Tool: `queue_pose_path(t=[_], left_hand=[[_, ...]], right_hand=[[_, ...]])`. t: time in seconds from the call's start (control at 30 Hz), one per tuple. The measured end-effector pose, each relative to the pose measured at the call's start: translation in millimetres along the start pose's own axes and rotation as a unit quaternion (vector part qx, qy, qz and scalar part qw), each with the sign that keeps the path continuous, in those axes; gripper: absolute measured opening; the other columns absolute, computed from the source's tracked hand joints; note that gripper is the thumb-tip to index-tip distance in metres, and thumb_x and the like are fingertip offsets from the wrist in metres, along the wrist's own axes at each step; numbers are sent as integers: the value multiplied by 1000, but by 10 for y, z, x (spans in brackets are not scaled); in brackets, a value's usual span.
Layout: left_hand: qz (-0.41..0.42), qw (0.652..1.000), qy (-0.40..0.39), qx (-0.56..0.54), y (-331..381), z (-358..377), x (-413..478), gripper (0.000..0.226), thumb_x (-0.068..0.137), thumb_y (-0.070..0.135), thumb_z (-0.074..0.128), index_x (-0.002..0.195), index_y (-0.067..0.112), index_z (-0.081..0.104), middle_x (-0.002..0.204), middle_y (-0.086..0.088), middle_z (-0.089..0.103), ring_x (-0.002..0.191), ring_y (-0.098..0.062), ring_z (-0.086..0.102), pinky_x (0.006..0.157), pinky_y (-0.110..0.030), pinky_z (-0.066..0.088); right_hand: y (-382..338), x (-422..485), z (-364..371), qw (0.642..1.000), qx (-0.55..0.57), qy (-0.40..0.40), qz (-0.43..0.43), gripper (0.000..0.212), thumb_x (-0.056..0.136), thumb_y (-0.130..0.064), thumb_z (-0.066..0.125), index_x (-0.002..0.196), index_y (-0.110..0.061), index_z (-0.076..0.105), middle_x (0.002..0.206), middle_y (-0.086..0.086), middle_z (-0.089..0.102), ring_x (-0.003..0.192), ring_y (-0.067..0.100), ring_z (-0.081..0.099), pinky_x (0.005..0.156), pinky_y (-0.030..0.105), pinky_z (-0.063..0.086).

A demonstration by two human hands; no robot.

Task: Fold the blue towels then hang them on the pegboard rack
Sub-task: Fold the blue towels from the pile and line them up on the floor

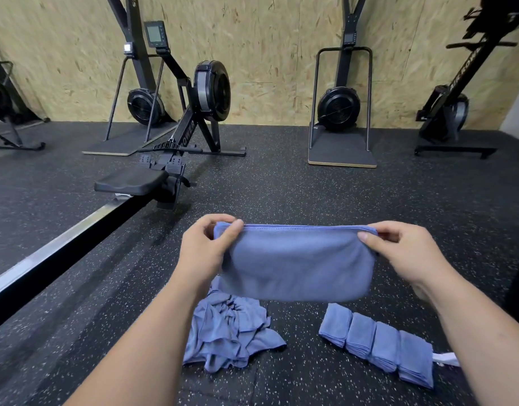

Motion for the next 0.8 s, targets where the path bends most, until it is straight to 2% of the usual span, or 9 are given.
queue_pose_path(t=[0.07,0.13,0.23,0.37,0.43,0.53,0.63,0.73,0.8], left_hand=[[-36,993,-109,0,-76,-20,5,20,88,24,87,107,24,80,88,5,77,71,-6,60,62,-23,49],[-31,984,-159,74,-163,-27,9,17,88,14,86,103,21,81,87,1,79,72,-7,64,68,-26,52],[14,974,-104,199,-223,-22,16,10,92,17,81,86,22,76,74,6,76,64,-4,61,66,-30,51],[19,995,-48,81,-141,9,-13,12,103,25,67,92,24,63,76,14,68,69,-3,56,66,-29,45],[22,998,-33,56,-128,55,-23,13,105,30,64,94,26,61,79,11,69,72,-7,57,69,-35,44],[12,998,32,55,-130,105,-33,10,104,35,65,98,27,63,83,9,68,73,-7,56,68,-32,43],[-50,993,78,78,-206,140,-33,14,100,39,69,105,26,67,94,5,70,84,-12,61,71,-30,44],[-181,981,74,8,-422,160,8,31,91,42,81,113,22,70,109,0,72,91,-17,65,70,-30,47],[-229,972,43,-26,-519,148,34,47,87,36,87,127,23,65,117,-6,72,85,-19,64,65,-29,47]], right_hand=[[52,13,-74,1000,11,26,14,1,95,-16,79,95,-15,79,94,8,81,80,10,66,78,33,50],[87,7,-126,999,5,23,26,5,101,-21,71,98,-17,73,92,7,80,77,9,65,74,33,47],[119,-9,-96,996,-92,4,13,10,107,-30,60,99,-25,63,81,3,74,70,14,56,68,36,40],[83,-37,80,983,-153,93,-25,12,109,-36,52,107,-25,56,91,1,66,85,25,58,74,39,39],[40,-54,147,981,-136,135,-35,15,109,-36,52,107,-21,56,89,0,64,84,25,57,75,40,40],[52,-44,166,981,-126,149,-8,20,103,-44,61,102,-24,62,93,-7,68,88,21,61,83,43,48],[125,-18,137,984,-78,149,54,20,93,-44,76,103,-28,67,102,-9,74,100,18,70,91,44,56],[200,0,143,991,33,78,101,33,91,-22,83,120,-31,68,105,-4,79,103,14,74,90,37,57],[234,13,120,994,51,38,89,40,93,-8,79,123,-33,71,115,-5,79,114,11,72,99,36,54]])
Point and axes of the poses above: each hand's wrist, its own x-axis towards the middle knuckle, its own z-axis out of the palm, y = z × x, the point moved 2 cm from there along x, towards the middle knuckle
